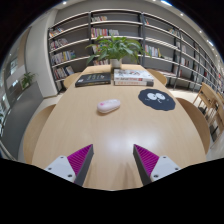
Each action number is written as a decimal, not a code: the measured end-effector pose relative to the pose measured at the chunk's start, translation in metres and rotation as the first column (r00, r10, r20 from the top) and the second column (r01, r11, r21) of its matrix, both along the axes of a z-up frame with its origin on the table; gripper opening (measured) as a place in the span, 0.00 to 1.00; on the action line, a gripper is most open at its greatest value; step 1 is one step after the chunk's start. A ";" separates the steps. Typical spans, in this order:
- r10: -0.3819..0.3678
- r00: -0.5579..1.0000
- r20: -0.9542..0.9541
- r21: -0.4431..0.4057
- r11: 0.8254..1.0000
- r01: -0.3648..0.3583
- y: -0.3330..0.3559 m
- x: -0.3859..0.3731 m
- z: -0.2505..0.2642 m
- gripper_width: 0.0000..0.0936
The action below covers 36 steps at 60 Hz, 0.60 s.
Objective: Arrange mouse
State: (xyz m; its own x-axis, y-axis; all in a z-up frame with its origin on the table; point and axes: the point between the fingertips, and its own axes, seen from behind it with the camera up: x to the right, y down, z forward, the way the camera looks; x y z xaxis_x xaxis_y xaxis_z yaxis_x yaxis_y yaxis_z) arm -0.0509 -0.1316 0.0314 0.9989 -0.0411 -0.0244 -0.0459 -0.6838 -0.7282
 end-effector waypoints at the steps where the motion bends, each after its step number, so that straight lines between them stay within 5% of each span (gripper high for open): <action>1: 0.004 1.000 -0.003 -0.001 1.000 -0.004 0.007 -0.003 -0.003 0.87; 36: 0.011 1.000 0.005 -0.033 0.999 -0.011 0.224 -0.036 -0.045 0.86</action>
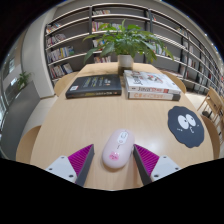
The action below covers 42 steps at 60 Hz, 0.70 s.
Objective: Arrange mouse
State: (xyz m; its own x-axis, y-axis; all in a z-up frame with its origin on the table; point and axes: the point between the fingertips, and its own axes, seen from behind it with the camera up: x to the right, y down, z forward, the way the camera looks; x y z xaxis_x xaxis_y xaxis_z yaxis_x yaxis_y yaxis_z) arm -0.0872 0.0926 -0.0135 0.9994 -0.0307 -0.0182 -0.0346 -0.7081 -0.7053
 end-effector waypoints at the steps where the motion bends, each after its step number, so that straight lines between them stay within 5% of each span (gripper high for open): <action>1: 0.008 1.000 -0.004 0.001 1.000 -0.008 0.004 -0.003 0.000 0.85; 10: 0.041 0.999 0.016 -0.013 0.999 -0.040 0.025 -0.014 -0.002 0.83; 20: 0.017 1.000 0.014 -0.022 1.000 -0.017 0.029 -0.009 -0.002 0.56; 33: 0.036 0.999 -0.011 -0.076 0.996 -0.037 0.030 -0.005 -0.003 0.40; 42: 0.071 0.997 -0.026 -0.061 0.995 -0.072 0.038 0.006 0.033 0.39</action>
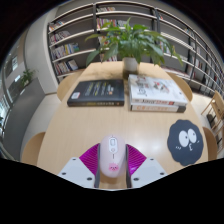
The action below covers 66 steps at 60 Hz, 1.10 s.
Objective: Arrange mouse
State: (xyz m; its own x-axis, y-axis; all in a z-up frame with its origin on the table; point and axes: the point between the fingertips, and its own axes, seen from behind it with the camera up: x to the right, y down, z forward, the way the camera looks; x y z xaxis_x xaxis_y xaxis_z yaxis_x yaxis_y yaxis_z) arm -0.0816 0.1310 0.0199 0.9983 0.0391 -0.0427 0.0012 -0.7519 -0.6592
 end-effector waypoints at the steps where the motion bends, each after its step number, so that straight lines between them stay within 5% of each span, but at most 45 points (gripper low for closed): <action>1: 0.008 1.000 -0.006 0.027 1.000 -0.007 0.004 0.002 0.014 0.39; 8: 0.028 0.999 0.023 0.220 0.975 -0.032 0.028 0.044 0.132 0.39; 16: 0.005 0.999 0.047 0.421 0.907 -0.025 0.050 0.114 0.255 0.38; 22: -0.045 0.997 0.056 0.479 0.878 0.013 0.065 0.180 0.282 0.38; 27: -0.087 0.995 0.044 0.432 0.900 0.059 0.061 0.226 0.244 0.38; 35: -0.090 0.994 0.063 0.238 0.969 0.073 0.054 0.276 0.125 0.38; 40: -0.080 0.996 0.045 0.130 0.989 0.074 0.042 0.285 0.058 0.38; 52: -0.064 0.997 0.032 -0.012 0.998 0.065 0.016 0.288 -0.028 0.39; 55: -0.059 0.998 0.031 0.007 0.998 0.059 0.019 0.287 -0.028 0.39; 66: -0.057 0.996 0.071 -0.040 0.997 0.060 0.016 0.289 -0.031 0.59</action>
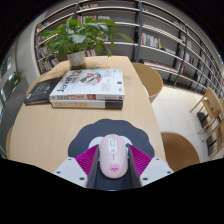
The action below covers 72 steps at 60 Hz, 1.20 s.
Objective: Arrange mouse
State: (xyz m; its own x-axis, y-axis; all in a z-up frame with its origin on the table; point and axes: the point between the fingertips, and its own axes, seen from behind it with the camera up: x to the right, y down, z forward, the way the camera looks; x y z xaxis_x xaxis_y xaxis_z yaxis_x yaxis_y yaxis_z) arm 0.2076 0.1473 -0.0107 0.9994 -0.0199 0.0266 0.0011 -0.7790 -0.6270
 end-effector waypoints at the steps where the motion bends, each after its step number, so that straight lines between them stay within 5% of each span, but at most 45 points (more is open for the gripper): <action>1: -0.005 1.000 0.010 -0.006 1.000 0.005 -0.001 0.001 0.002 0.64; 10: -0.018 0.999 -0.035 0.122 0.992 0.022 0.002 -0.023 0.079 0.90; 29: -0.020 1.000 0.015 0.301 0.954 0.014 -0.084 -0.091 0.238 0.91; 52: -0.044 0.999 0.021 0.266 0.963 0.036 -0.247 -0.153 0.240 0.91; 72: -0.028 1.000 0.013 0.269 0.963 0.023 -0.306 -0.198 0.242 0.92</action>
State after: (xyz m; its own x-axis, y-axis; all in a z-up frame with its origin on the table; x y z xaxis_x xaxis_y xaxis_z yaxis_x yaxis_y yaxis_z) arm 0.0100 -0.1592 0.2311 0.9980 -0.0542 0.0336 -0.0042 -0.5816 -0.8135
